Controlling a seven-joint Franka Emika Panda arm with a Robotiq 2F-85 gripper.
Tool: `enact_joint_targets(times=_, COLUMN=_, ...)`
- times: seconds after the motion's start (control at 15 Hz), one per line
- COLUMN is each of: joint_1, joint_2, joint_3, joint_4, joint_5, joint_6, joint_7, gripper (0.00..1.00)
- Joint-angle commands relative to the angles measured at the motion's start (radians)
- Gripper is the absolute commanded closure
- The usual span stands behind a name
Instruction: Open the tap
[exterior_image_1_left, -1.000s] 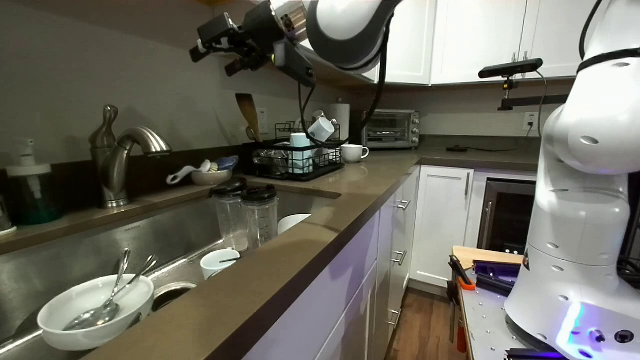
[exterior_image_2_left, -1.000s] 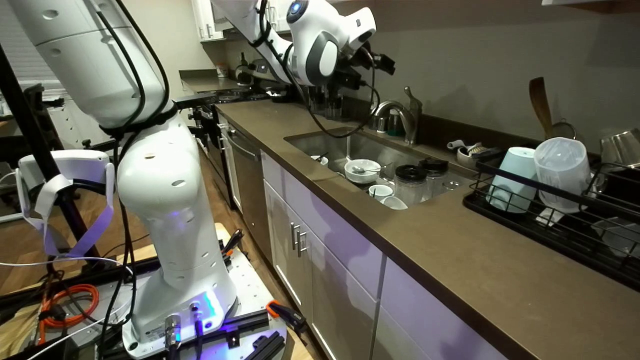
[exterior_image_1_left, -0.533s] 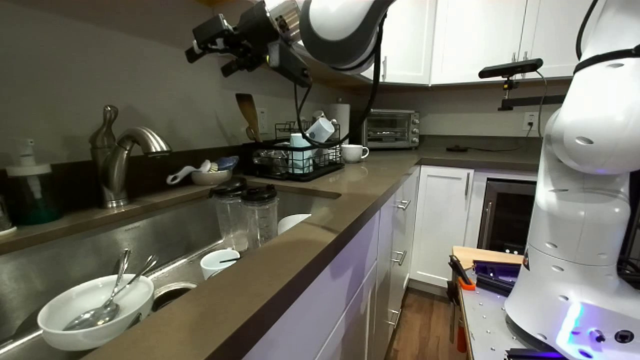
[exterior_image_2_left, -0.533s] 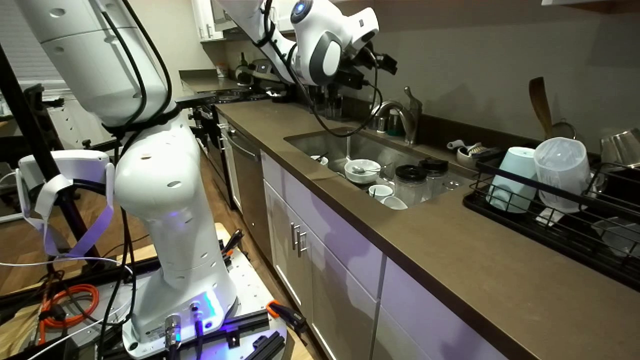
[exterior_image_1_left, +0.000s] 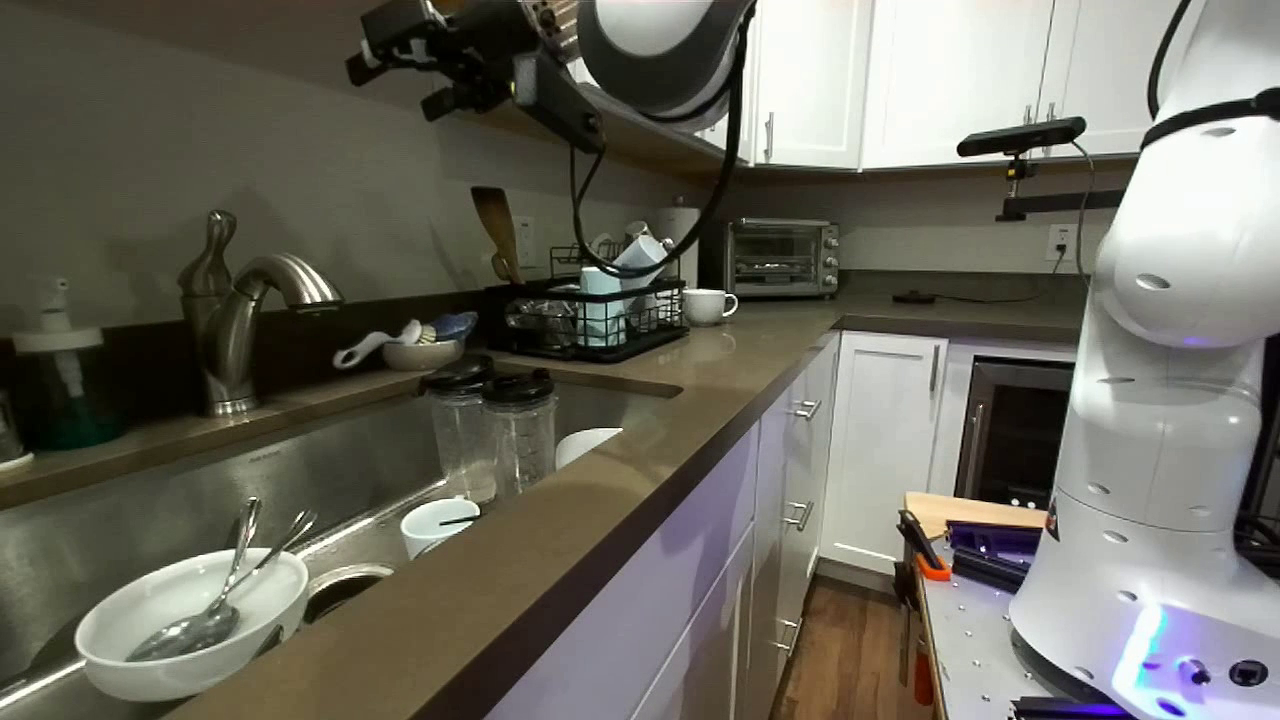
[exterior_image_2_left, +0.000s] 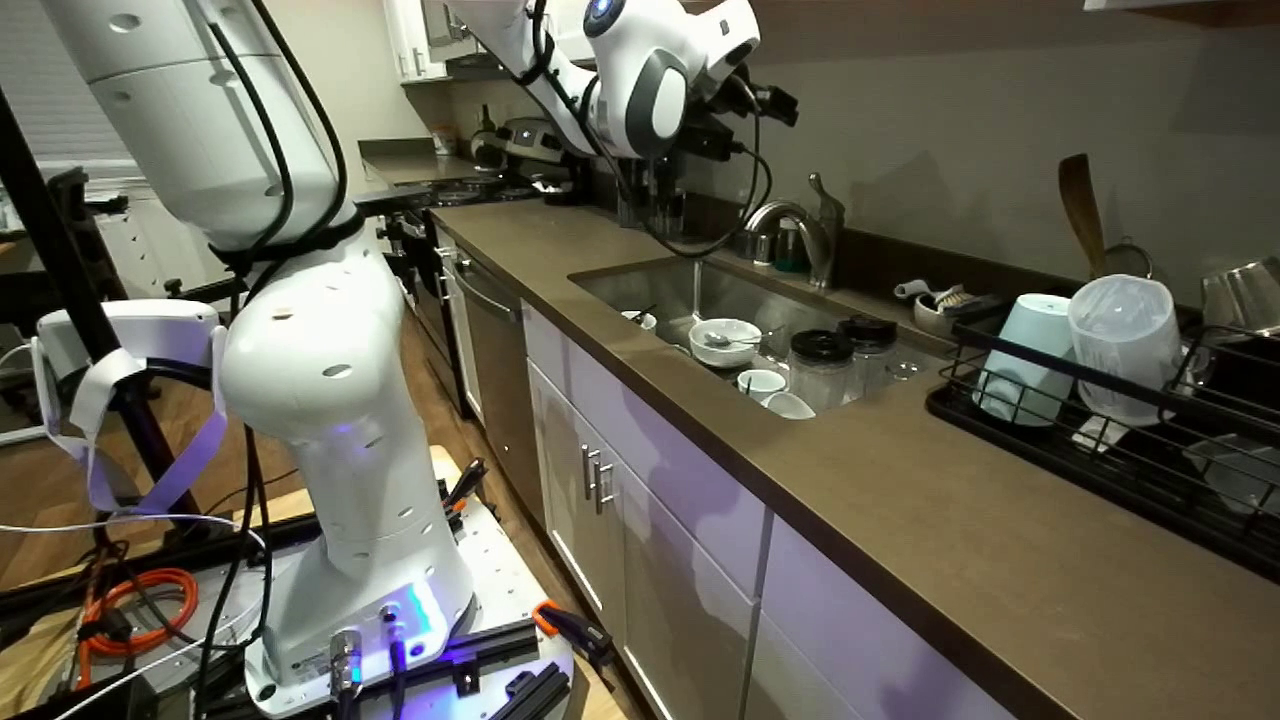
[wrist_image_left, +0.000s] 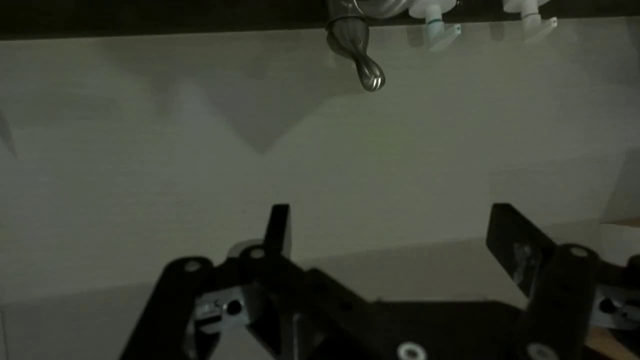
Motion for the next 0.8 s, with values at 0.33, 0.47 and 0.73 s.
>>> enact_joint_targets(times=0.33, joint_1=-0.165, joint_2=0.1, joint_3=0.185, joint_4=0.082, joint_5=0.032, joint_6=-0.001, joint_7=-0.099, gripper=0.0)
enact_joint_targets(times=0.47, joint_1=-0.185, joint_2=0.126, joint_3=0.22, joint_4=0.087, joint_5=0.034, joint_6=-0.001, joint_7=-0.113, gripper=0.27)
enact_joint_targets(times=0.73, joint_1=-0.197, joint_2=0.178, joint_3=0.258, joint_4=0.112, joint_5=0.038, joint_6=-0.001, joint_7=-0.147, gripper=0.53)
